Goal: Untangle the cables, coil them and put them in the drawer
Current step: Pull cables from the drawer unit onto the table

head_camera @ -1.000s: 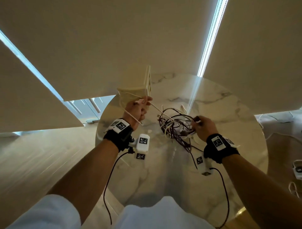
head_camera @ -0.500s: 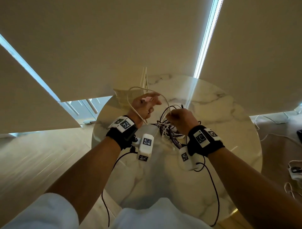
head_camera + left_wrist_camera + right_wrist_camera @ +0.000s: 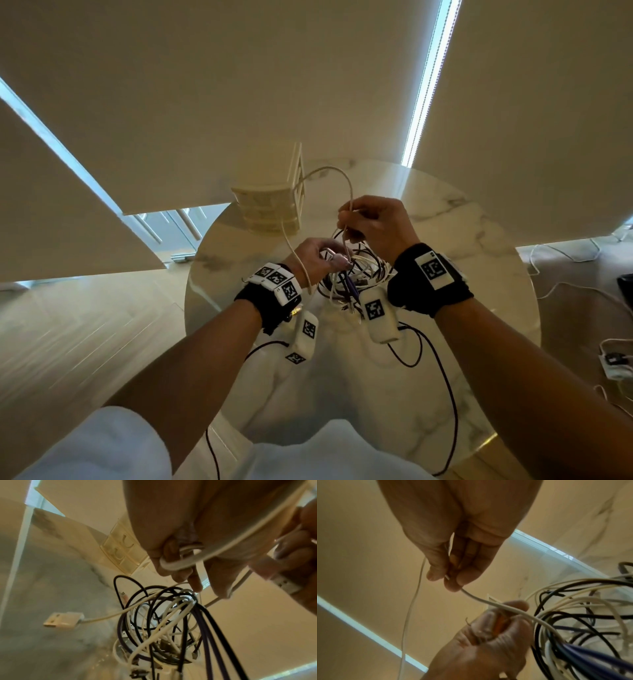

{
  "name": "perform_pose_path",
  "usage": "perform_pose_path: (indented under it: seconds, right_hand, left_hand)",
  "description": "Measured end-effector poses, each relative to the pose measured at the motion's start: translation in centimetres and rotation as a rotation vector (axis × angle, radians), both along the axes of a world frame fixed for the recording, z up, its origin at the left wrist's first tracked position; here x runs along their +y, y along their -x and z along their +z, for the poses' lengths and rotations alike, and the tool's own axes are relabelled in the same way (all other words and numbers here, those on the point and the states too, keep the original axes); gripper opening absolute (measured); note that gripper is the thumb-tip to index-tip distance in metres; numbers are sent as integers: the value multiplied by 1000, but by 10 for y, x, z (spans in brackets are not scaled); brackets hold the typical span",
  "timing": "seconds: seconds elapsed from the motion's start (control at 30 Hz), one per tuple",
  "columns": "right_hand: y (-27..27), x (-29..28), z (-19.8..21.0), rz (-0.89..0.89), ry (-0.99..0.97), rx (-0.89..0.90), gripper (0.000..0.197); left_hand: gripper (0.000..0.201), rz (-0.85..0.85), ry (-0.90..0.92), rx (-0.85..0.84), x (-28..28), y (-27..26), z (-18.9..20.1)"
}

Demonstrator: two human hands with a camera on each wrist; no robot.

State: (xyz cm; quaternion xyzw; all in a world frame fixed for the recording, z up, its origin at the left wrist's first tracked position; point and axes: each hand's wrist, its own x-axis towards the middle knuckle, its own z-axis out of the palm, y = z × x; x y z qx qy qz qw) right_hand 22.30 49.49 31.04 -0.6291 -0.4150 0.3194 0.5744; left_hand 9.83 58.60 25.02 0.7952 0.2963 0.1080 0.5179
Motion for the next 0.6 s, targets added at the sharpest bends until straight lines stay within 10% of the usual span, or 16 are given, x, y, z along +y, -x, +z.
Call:
perform_pose_path:
  seconds: [0.27, 0.6]
  right_hand:
    - [-13, 0, -29, 196, 282, -177, 44]
    - [-23, 6, -52, 7, 426, -390, 16]
  left_hand:
    - [18, 302, 123, -208, 4, -5, 1]
    - [22, 421, 295, -404, 15, 7, 23]
